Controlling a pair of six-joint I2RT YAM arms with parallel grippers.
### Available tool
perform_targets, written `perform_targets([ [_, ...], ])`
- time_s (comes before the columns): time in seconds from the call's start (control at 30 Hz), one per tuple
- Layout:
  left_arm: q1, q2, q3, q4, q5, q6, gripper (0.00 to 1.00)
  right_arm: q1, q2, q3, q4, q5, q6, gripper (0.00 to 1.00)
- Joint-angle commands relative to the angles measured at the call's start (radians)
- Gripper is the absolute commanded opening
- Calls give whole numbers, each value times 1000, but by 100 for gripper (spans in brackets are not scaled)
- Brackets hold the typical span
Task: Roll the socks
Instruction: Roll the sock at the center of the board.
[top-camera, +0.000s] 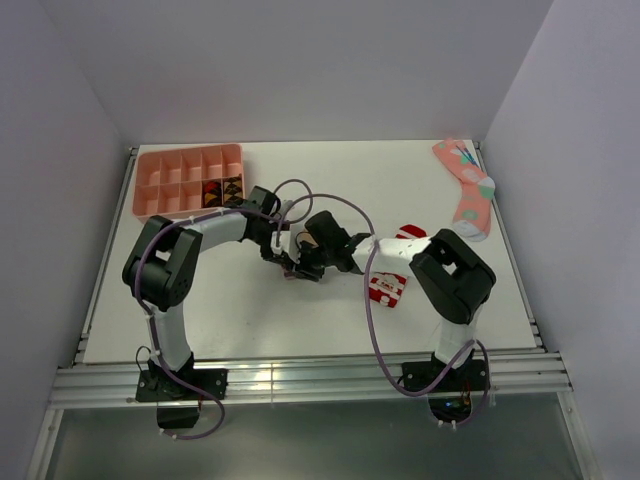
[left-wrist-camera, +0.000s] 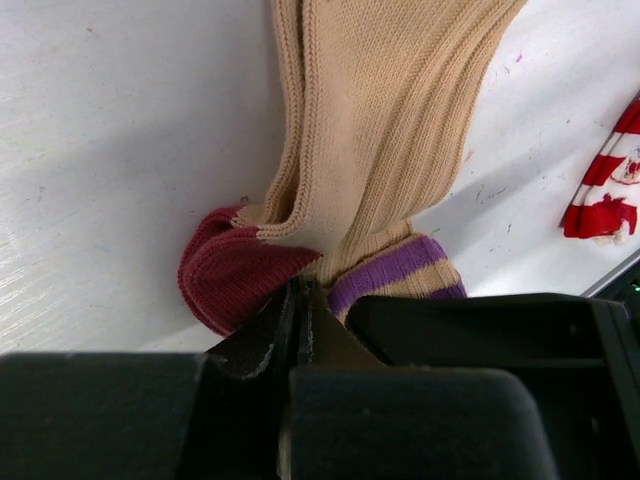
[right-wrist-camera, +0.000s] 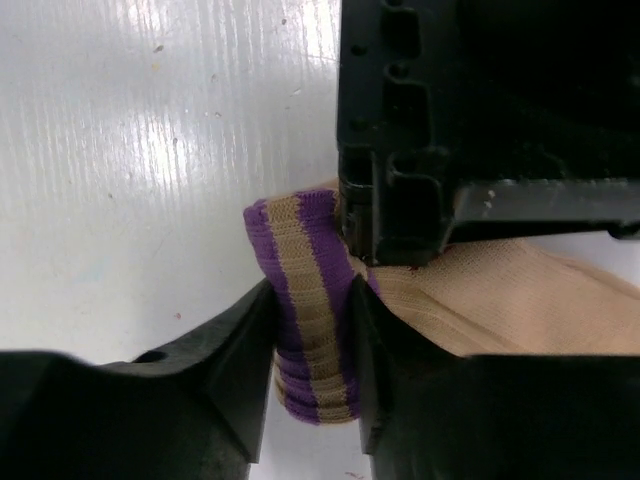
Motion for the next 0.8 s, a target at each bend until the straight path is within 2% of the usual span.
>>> perform_targets([
  [0.0,7,88,-92,-174,-156,49,0,9,22,32,-24,34,18,38],
  [0.17,6,-9,-193,-44,-111,-135,1,-1,32,75,-107,-15,90,23],
  [0.33,0,-138,-365,174,-111,-327,1,-13,7,69,-158,-101,137,22],
  [0.6,-88,-293,-503,338,-237,-456,15,-41,59,158,-371,-285,137,22],
  [0.77,-129,-385,-577,412,-349,-479,19,-68,117,219,-469,-381,123,22],
])
